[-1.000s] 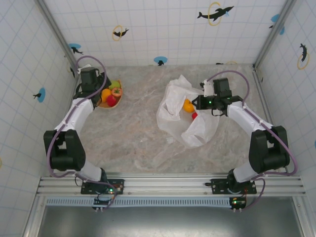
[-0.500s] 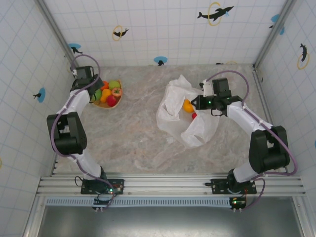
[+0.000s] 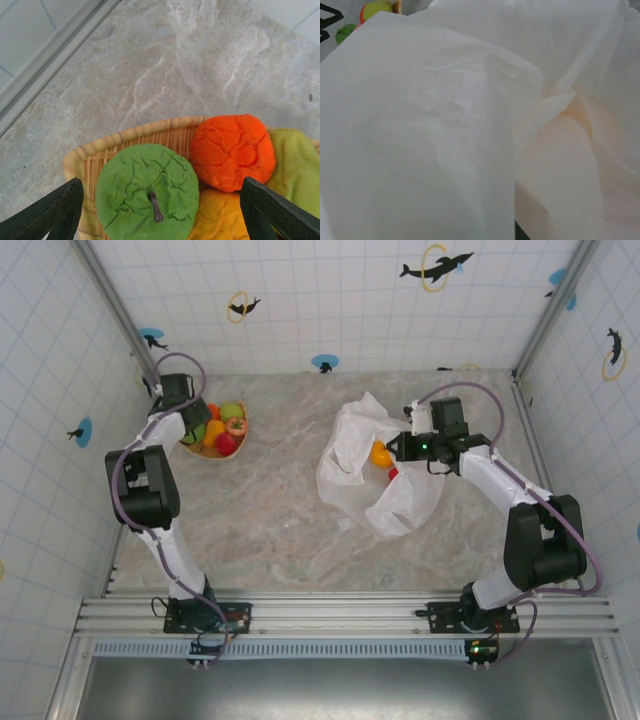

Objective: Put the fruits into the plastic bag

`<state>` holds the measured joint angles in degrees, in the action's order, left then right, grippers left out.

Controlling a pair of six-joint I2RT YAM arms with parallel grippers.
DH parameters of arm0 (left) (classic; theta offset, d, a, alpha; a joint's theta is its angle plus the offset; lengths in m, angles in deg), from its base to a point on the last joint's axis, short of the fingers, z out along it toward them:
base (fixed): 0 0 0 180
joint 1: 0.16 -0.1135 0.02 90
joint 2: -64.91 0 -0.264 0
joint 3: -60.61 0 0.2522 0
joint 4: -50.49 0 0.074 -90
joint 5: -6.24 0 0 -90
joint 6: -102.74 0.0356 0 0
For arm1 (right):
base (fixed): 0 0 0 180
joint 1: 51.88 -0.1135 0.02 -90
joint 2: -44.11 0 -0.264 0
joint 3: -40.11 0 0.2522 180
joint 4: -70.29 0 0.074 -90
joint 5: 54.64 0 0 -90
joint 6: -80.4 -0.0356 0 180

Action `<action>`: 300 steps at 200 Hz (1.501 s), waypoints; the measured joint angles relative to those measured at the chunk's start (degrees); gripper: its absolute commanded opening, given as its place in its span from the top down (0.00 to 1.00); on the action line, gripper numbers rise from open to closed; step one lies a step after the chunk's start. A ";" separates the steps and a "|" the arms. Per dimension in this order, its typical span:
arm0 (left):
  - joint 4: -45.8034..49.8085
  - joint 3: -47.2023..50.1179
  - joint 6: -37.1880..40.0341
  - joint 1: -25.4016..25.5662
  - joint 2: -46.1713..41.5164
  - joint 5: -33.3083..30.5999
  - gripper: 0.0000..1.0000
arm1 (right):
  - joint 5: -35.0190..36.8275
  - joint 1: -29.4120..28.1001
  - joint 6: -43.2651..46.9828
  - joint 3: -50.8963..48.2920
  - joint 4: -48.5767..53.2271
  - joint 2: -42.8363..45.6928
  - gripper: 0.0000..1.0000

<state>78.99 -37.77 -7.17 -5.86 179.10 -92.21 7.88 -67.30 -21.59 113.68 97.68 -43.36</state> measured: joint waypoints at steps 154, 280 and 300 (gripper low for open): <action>1.51 -2.08 0.63 -0.09 5.09 -1.29 0.19 | -0.24 0.00 0.00 0.00 -0.09 -0.44 1.00; 1.70 -2.16 1.70 -0.09 5.40 -2.16 0.21 | -0.28 0.00 0.02 0.00 -0.07 -0.87 1.00; 1.77 -2.23 1.70 -0.09 5.53 -2.12 0.20 | -0.44 0.00 0.02 0.00 -0.07 -0.87 1.00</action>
<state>80.76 -40.00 -5.46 -5.94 184.63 -94.33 7.44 -67.30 -21.57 113.68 97.62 -44.23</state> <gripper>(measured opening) 0.798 0.048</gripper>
